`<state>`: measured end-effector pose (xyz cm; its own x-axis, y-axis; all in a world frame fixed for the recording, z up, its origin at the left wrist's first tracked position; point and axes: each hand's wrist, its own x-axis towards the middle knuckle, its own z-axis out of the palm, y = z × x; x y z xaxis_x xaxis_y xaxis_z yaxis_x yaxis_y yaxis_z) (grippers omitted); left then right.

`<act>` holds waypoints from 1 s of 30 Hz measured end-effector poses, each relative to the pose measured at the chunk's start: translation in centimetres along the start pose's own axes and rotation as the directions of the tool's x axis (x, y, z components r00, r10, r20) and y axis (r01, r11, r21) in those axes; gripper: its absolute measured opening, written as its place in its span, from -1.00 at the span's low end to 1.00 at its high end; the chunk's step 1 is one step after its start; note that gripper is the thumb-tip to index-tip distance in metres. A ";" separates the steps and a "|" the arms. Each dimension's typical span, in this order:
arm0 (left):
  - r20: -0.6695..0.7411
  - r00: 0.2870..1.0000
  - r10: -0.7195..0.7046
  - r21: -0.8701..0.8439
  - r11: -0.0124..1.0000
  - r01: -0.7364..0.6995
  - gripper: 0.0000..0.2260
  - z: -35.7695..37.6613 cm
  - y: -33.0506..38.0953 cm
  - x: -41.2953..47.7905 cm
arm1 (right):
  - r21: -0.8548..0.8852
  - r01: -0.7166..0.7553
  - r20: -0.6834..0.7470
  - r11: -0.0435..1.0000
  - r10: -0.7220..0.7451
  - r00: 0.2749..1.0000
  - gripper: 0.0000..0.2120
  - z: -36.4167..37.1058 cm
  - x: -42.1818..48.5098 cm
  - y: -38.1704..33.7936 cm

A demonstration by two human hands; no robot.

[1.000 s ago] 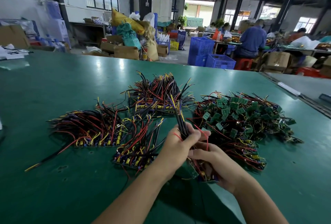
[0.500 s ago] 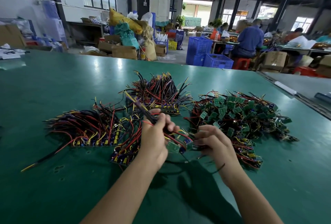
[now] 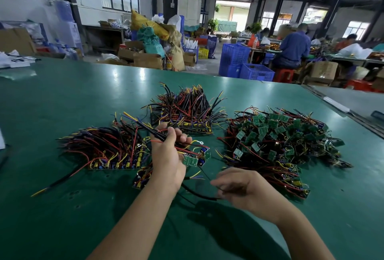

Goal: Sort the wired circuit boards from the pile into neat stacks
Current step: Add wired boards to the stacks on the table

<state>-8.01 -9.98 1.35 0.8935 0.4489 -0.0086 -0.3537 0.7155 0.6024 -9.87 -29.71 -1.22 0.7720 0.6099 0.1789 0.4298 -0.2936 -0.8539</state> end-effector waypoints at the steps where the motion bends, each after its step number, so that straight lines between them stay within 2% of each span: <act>1: -0.007 1.000 0.002 -0.004 1.000 -0.002 -0.86 0.0 0.1 0.0 | -0.030 -0.005 -0.004 1.000 0.005 1.000 -0.65 -0.1 0.0 -0.1; 4: 0.028 0.999 0.029 0.046 0.998 -0.030 -0.84 -0.1 0.1 -0.1 | -0.043 -0.045 -0.001 0.998 0.045 0.999 -0.84 -0.2 0.0 -0.5; 6: 0.096 0.994 0.048 0.146 0.987 -0.061 -0.84 -0.2 0.0 -0.2 | 0.070 -0.057 -0.055 0.996 0.061 0.997 -0.95 -0.1 0.1 -0.8; 9: 0.267 0.964 0.002 0.320 0.943 -0.090 -0.87 -0.2 -0.3 -0.6 | 0.213 0.006 -0.192 0.977 0.036 0.981 -0.95 0.0 0.0 -1.0; 13: 0.465 0.879 -0.099 0.536 0.822 -0.191 -0.88 0.0 -2.0 -2.1 | 0.053 0.103 -0.359 0.993 -0.077 0.930 -0.89 0.6 0.4 -1.2; 16: 0.445 0.881 -0.159 0.570 0.810 -0.142 -0.77 0.3 -3.6 -3.2 | -0.019 0.118 -0.492 0.993 -0.112 0.863 -0.94 1.6 1.2 -1.1; 21: 0.344 0.926 -0.153 0.464 0.885 -0.026 -0.48 0.1 -5.1 -3.9 | 0.227 0.056 -0.628 0.972 0.102 0.771 -0.85 3.1 2.1 -0.9; 23: 0.340 0.930 -0.136 0.437 0.899 -0.028 -0.51 0.1 -5.6 -4.0 | 0.278 0.025 -0.654 0.960 0.170 0.737 -0.85 3.2 2.3 -0.7; 24: 0.349 0.930 -0.113 0.434 0.899 -0.054 -0.65 0.2 -6.0 -4.1 | 0.275 0.004 -0.660 0.962 0.185 0.728 -0.87 3.3 2.4 -0.5; 26: 0.339 0.938 -0.066 0.426 0.900 -0.090 -0.92 0.4 -6.1 -4.3 | 0.197 -0.022 -0.655 0.980 0.149 0.741 -0.91 3.6 2.4 -0.2; 28: 0.303 0.952 -0.047 0.427 0.900 -0.091 -0.90 0.3 -6.1 -3.9 | 0.050 -0.005 -0.625 0.999 0.035 0.780 -0.84 3.8 2.2 -0.3; 30: 0.218 0.975 -0.046 0.372 0.928 -0.039 -0.86 0.4 -5.6 -3.4 | -0.097 0.014 -0.484 0.995 -0.059 0.873 -0.63 4.0 2.0 -0.7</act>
<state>-8.93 -15.72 -1.74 0.9477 0.2879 0.1380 -0.2604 0.4471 0.8557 -10.51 -25.30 -2.26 0.8751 0.1934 0.4436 0.4839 -0.3547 -0.8000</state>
